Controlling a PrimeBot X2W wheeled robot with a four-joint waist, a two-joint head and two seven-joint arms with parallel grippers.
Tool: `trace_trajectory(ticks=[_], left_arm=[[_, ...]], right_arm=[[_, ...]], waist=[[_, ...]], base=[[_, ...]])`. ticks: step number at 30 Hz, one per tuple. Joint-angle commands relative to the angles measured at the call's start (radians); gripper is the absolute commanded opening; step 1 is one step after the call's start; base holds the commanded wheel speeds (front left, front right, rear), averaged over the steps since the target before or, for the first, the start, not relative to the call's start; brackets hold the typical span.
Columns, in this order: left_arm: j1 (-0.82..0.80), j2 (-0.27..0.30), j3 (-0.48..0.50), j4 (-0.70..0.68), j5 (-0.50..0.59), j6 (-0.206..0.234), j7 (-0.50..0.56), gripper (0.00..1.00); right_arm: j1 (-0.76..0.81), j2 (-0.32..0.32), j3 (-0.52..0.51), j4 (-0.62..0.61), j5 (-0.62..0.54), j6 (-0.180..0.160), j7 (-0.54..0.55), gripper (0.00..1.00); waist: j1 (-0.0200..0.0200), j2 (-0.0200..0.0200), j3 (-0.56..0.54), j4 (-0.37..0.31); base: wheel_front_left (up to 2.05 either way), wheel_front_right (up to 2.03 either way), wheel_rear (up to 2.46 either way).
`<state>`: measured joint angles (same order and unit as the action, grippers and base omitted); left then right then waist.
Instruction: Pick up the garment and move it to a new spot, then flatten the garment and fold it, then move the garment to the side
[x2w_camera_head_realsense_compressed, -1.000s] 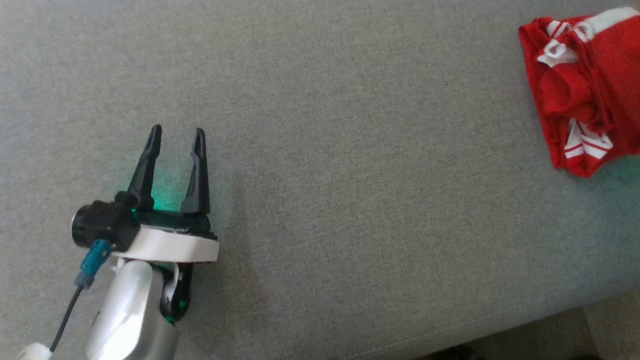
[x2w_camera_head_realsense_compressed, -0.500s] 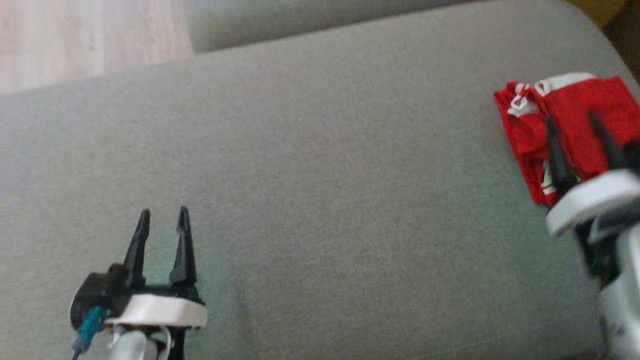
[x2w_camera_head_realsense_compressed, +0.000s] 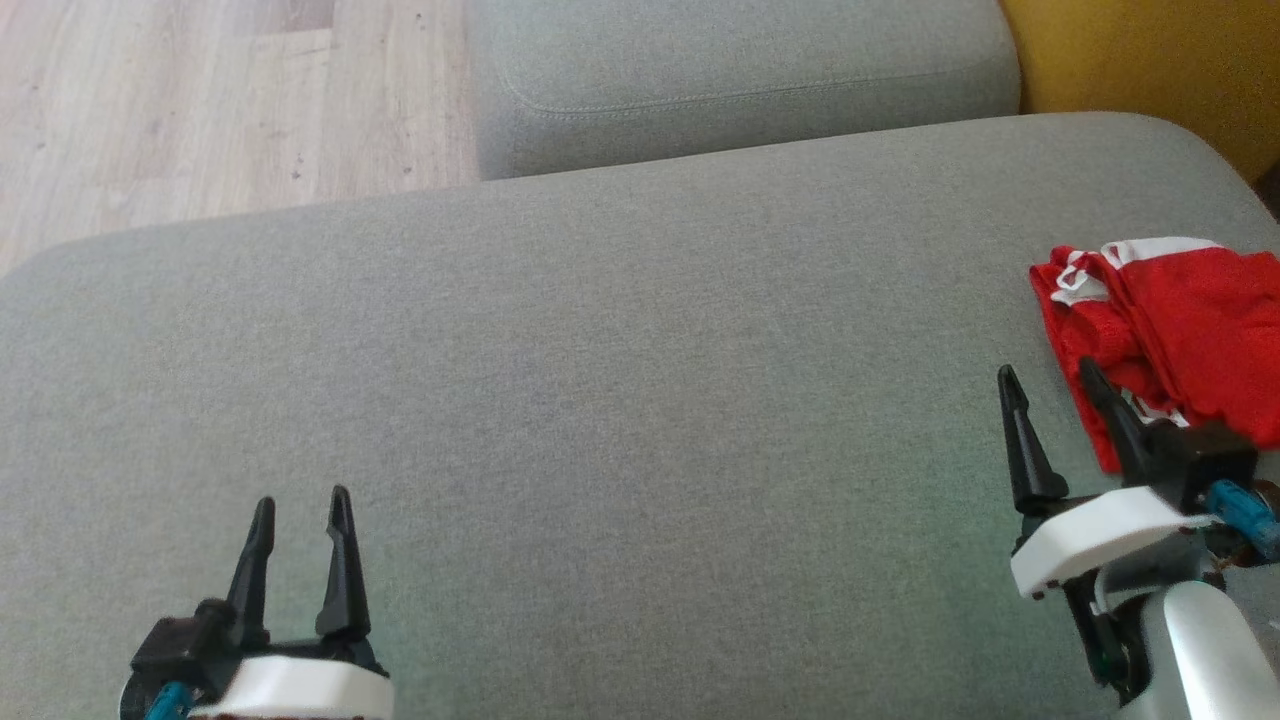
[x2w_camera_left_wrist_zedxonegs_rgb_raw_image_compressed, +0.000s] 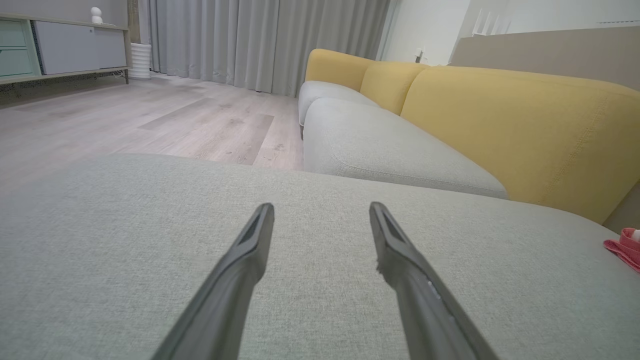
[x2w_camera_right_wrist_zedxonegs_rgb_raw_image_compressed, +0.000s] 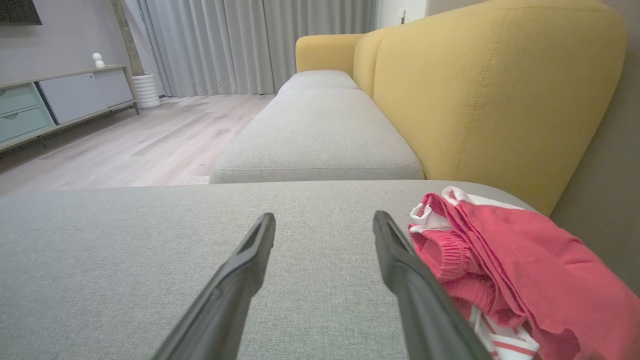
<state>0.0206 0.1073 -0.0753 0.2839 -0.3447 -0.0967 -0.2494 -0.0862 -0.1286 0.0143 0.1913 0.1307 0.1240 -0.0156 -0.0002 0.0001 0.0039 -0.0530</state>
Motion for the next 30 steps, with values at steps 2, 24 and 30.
trace_trajectory(ticks=[2,24,30], left_arm=[[-0.027,0.01,0.039,-0.032,0.007,0.0,-0.012,1.0],[-0.046,0.01,0.052,-0.019,0.02,-0.009,-0.012,1.0],[0.011,-0.006,0.009,0.042,0.01,-0.009,0.003,0.0]], right_arm=[[-0.018,0.001,0.01,-0.045,-0.007,0.007,0.007,1.0],[0.001,0.019,0.001,-0.071,0.001,0.007,0.04,1.0],[0.027,0.022,-0.016,0.009,0.004,-0.001,0.043,0.0]], waist=[[0.0002,-0.0001,-0.001,0.005],[0.0002,-0.0001,0.014,0.005],[0.0002,-0.0001,0.015,0.005]], base=[[0.0,0.0,0.0],[0.0,0.0,0.0],[0.0,0.0,0.0]])
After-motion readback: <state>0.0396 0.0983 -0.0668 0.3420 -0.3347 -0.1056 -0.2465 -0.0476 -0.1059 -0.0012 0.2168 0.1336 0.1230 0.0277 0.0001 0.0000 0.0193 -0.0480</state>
